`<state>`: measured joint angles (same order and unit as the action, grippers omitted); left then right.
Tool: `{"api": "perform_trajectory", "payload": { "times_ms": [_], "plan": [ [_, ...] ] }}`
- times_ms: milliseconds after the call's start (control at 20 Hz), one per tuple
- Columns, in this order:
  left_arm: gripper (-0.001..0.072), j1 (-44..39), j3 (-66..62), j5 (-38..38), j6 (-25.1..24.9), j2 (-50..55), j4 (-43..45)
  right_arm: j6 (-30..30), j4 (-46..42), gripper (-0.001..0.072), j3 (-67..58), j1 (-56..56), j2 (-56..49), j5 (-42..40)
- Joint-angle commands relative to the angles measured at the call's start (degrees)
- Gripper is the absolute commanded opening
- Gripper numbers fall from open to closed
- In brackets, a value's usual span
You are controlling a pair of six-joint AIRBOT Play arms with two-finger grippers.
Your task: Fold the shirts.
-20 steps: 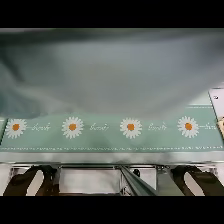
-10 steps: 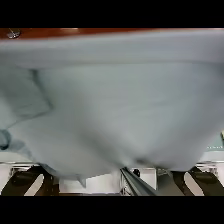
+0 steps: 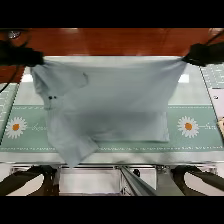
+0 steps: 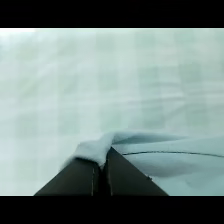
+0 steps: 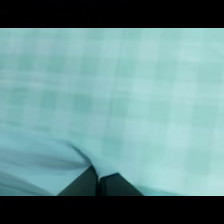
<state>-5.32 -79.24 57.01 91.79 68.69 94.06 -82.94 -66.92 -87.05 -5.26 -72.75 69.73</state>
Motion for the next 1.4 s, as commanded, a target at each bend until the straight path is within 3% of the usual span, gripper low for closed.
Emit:
{"api": "perform_trajectory", "payload": {
  "times_ms": [0,150,250,450,650,750,1050,1250,1300,1350],
  "plan": [
    [0.0022,0.5,-7.1,-5.1,5.6,14.0,-0.1,0.0,2.2,0.0031,-6.5,0.0,-15.3,-6.7],
    [0.0021,0.5,-13.6,-4.5,6.0,22.3,-2.7,-1.8,4.0,0.0031,-16.9,0.0,-26.6,-7.1],
    [0.0021,0.7,-14.1,-4.4,9.3,25.1,-4.2,-2.5,5.4,0.0032,-20.7,0.0,-31.6,-7.0],
    [0.0021,1.2,-14.1,1.2,10.0,26.4,-8.2,-2.0,7.2,0.0032,-21.3,0.0,-34.9,-4.3],
    [0.0021,2.2,-13.9,16.4,-0.6,24.9,-8.5,2.6,6.9,0.0032,-21.3,-1.2,-34.5,8.0],
    [0.0021,2.6,-11.9,21.4,-3.3,25.2,-9.3,3.0,5.4,0.0032,-20.5,-1.5,-34.6,13.0],
    [0.0022,4.7,-3.6,21.5,-4.8,26.9,-9.3,2.1,-0.6,0.0032,-14.6,-1.5,-34.6,13.0],
    [0.0022,4.9,-3.4,21.6,-4.7,27.7,-9.3,2.7,0.0,0.0032,-12.1,-0.8,-35.0,11.5],
    [0.0056,5.0,-3.4,22.5,-4.8,27.7,-9.4,1.2,-0.2,0.0123,-12.1,-0.7,-35.5,12.5],
    [0.0286,5.1,-3.4,24.2,-4.8,27.7,-9.0,0.6,-0.2,0.0432,-12.1,-0.7,-35.6,13.6]
  ]
}}
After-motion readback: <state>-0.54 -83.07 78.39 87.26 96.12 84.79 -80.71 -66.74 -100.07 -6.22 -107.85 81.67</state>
